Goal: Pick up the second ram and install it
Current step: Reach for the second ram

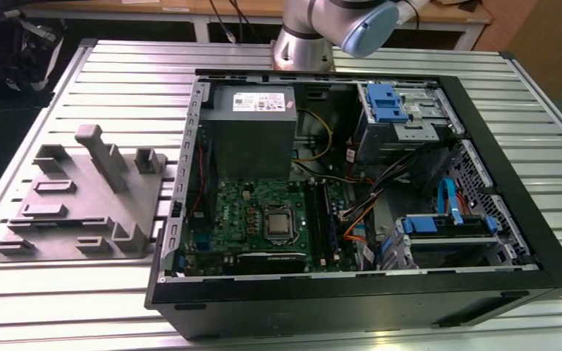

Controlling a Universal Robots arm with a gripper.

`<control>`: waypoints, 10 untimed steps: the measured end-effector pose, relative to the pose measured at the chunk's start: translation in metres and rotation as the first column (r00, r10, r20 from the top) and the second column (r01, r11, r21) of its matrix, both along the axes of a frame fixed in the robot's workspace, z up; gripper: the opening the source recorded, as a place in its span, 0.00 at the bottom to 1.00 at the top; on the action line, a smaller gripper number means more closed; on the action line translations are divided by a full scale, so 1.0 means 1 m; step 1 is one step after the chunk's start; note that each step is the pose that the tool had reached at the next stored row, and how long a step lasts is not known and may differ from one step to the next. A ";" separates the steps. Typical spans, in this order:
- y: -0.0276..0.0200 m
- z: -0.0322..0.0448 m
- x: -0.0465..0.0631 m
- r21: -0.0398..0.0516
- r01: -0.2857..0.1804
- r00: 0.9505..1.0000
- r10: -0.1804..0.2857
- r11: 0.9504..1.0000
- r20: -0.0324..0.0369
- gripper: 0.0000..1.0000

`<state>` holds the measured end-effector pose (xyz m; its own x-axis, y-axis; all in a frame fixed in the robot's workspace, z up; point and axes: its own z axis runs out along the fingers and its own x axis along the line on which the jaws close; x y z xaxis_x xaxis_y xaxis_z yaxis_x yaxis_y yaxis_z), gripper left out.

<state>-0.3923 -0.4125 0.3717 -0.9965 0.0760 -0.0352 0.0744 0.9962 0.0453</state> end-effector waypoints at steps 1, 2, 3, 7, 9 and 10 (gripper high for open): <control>-0.0018 -0.0014 0.000 0.000 0.000 1.000 0.000 1.000 0.000 0.07; -0.0037 -0.0028 -0.001 0.000 0.000 1.000 0.000 1.000 0.000 0.07; -0.0059 -0.0045 -0.001 0.000 0.000 1.000 0.000 1.000 0.000 0.07; -0.0148 -0.0109 -0.003 0.000 -0.001 1.000 0.001 1.000 0.000 0.07; -0.0187 -0.0144 -0.004 0.000 -0.001 1.000 0.001 1.000 0.000 0.07; -0.0208 -0.0164 -0.004 0.000 -0.001 1.000 0.001 1.000 0.000 0.07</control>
<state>-0.3964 -0.4333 0.3553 -0.9965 0.0752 -0.0352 0.0736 0.9963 0.0452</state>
